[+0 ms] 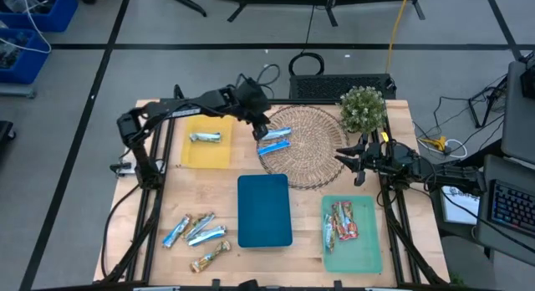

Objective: Pick and place Granola Bars by type
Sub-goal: Put the blue granola bar into the yellow bin

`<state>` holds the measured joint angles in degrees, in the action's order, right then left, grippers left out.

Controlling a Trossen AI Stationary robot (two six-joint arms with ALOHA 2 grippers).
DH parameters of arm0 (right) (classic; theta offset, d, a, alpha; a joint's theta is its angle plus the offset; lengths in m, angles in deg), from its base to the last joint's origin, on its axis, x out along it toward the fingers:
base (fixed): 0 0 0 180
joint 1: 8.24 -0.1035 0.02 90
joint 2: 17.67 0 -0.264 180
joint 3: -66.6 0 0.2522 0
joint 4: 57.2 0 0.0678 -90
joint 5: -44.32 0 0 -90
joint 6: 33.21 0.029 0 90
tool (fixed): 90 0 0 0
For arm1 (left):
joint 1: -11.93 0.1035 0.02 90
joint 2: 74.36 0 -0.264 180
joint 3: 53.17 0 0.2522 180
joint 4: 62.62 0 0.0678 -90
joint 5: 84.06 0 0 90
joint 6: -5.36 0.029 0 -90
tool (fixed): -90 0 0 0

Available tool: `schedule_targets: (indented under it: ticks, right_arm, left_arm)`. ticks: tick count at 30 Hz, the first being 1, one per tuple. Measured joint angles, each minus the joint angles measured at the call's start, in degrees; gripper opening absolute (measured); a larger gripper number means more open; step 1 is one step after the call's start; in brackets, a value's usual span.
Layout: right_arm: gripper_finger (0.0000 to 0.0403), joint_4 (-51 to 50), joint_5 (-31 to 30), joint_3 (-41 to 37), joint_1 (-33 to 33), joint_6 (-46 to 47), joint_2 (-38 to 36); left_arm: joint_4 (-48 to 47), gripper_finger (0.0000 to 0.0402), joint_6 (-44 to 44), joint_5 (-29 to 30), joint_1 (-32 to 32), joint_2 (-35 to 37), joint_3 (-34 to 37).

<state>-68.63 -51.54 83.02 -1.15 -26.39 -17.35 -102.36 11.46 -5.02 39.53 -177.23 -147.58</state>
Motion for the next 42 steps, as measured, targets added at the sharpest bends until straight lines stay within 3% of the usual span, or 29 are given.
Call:
schedule_targets:
  ticks: [16,33,42]
  right_arm:
    - [0.01,0.02,0.0,-0.01,0.0,0.0,0.0]
    - [0.01,0.72,-0.06,-0.01,-0.01,0.01,0.09]
    - [0.01,0.82,-0.05,0.0,-0.01,0.0,0.09]
  left_arm:
    - [-4.36,0.0002,0.94,3.62,-0.58,-4.99,-2.07]
    - [-4.02,0.0001,0.23,3.51,-2.2,-13.87,-1.83]
    - [-4.28,0.0001,0.22,4.05,-2.24,-13.49,-1.83]
